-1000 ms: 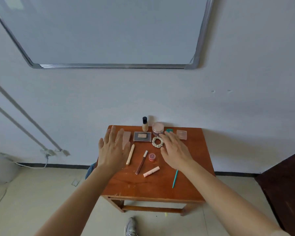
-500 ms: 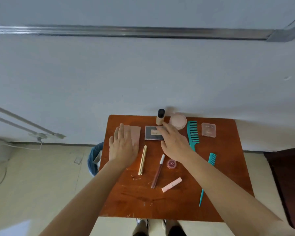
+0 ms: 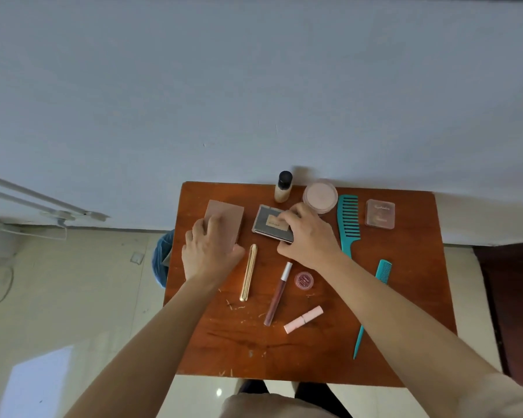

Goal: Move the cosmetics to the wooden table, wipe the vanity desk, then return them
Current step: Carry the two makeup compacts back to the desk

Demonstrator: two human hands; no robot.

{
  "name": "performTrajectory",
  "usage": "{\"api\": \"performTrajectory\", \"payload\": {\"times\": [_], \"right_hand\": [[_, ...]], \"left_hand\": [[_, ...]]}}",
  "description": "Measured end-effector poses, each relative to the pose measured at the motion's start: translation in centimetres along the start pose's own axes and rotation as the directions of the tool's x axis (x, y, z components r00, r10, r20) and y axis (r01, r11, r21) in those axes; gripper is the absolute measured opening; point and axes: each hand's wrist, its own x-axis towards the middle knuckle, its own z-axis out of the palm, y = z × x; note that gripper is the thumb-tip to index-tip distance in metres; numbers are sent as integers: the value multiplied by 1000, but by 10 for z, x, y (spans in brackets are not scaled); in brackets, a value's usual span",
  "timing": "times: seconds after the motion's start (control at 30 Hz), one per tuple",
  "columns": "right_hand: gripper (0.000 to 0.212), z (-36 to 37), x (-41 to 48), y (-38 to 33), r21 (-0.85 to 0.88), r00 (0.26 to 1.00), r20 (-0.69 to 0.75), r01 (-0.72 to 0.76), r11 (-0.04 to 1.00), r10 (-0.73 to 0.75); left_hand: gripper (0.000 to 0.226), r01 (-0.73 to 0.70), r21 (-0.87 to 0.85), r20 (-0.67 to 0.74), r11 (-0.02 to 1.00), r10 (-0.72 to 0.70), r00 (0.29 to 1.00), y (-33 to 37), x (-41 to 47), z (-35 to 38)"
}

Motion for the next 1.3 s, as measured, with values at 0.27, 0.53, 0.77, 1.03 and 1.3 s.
{"api": "performTrajectory", "payload": {"times": [0.27, 0.53, 0.77, 1.03, 1.3], "right_hand": [[57, -73, -62, 0, 34, 966, -253, -46, 998, 53], [56, -155, -185, 24, 198, 650, -629, -396, 897, 426], [52, -162, -378, 30, 482, 101, -737, -615, 625, 668], [55, -119, -652, -3, 693, -363, -664, -627, 356, 654], [58, -21, -929, -51, 835, -664, -498, -541, 101, 558]], "left_hand": [[79, -318, -39, -297, 947, 292, 909, 32, -20, -93], [89, -710, -100, -409, 697, 622, 668, 136, -69, -139], [87, -943, -161, -309, 290, 893, 328, 244, -193, -109], [84, -965, -193, -221, -175, 966, -132, 299, -433, -61], [81, -840, -363, -153, -404, 915, -374, 288, -725, 32]]}}
